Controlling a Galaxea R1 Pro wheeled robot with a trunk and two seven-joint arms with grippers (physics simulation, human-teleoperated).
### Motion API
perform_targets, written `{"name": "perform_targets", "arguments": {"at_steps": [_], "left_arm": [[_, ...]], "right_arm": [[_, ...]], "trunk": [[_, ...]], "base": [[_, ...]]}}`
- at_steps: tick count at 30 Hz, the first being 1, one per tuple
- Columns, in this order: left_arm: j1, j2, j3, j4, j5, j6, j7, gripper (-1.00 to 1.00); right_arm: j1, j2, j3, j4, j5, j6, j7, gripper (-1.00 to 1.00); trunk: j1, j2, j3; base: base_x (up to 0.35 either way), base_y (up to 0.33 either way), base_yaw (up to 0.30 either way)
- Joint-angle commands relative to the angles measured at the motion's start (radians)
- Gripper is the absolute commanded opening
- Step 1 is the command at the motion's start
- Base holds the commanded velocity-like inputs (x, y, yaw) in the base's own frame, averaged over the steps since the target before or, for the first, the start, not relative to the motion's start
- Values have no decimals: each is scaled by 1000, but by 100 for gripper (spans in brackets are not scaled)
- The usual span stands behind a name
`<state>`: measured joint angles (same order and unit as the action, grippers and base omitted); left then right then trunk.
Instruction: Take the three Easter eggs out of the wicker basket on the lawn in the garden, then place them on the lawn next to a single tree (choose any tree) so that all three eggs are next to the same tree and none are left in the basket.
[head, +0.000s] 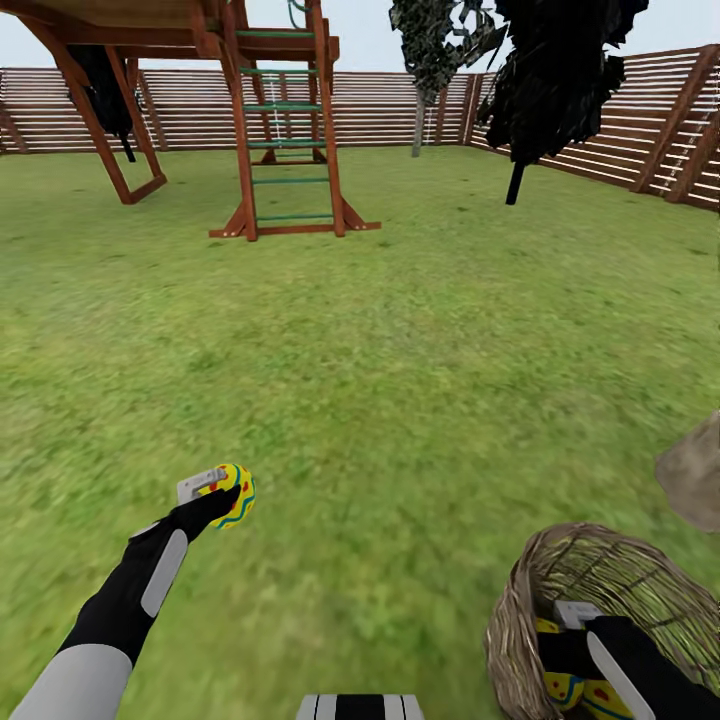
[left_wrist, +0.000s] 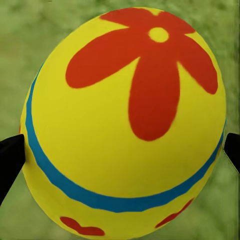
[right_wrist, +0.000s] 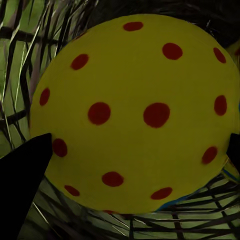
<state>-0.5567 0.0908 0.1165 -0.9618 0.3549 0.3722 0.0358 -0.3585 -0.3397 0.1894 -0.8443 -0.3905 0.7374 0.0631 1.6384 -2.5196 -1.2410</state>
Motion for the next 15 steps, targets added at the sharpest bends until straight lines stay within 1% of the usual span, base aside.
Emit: {"name": "perform_targets", "arguments": {"at_steps": [1,8,11,15], "left_arm": [[0,0,0,-2,10,6,4,-100],[0,0,-1,-2,10,5,4,-100],[0,-9,-1,-2,10,5,4,-100],[0,-12,-1,7,10,5,5,-100]], "right_arm": [[0,-1,2,-1,3,4,10,-100],[0,1,1,-1,2,5,10,-100],[0,1,1,-1,1,5,12,-100],[0,1,1,-1,0,5,12,-100]], "trunk": [[-1,0,4],[-4,2,33],[-5,2,47],[-7,3,67]], "base": [[0,0,-170],[0,0,-47],[0,0,-209],[0,0,-229]]}}
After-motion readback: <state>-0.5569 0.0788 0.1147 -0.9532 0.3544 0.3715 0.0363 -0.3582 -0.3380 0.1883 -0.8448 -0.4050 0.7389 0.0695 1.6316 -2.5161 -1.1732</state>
